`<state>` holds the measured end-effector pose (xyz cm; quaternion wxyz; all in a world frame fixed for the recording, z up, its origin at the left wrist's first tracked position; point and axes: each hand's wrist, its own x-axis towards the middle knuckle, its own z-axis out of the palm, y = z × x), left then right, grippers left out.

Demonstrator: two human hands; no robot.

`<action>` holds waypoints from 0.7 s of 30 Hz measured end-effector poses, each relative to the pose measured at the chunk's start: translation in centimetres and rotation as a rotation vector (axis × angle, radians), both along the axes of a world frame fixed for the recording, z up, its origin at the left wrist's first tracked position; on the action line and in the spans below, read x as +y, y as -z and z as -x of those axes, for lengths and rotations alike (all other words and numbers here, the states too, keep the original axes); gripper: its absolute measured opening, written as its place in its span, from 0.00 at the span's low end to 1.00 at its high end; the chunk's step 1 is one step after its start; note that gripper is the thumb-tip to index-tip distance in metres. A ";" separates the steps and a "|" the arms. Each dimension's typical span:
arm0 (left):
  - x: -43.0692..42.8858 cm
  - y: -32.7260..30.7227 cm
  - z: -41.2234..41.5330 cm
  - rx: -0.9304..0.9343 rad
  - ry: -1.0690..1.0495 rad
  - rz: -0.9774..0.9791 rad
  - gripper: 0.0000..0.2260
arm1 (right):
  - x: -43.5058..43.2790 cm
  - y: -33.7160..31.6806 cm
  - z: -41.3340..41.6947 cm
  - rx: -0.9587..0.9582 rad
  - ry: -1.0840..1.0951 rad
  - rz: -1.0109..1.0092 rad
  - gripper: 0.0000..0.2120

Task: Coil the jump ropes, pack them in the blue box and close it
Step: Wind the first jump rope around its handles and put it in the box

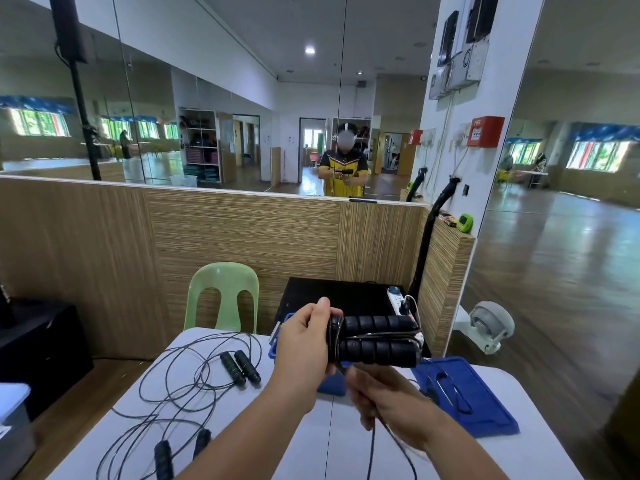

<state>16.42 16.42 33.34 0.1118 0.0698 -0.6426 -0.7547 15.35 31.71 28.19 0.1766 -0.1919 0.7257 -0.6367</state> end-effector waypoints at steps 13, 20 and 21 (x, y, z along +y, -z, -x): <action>-0.6 0.7 -1.0 -0.076 0.133 0.080 0.16 | 1.3 -8.0 8.6 0.139 -0.075 -0.645 0.17; -2.0 1.0 0.0 0.003 0.144 0.193 0.15 | -0.2 -11.4 8.8 0.366 -0.215 -0.742 0.19; -2.3 1.0 0.1 0.001 0.141 0.198 0.14 | -0.4 -11.6 8.5 0.365 -0.202 -0.735 0.20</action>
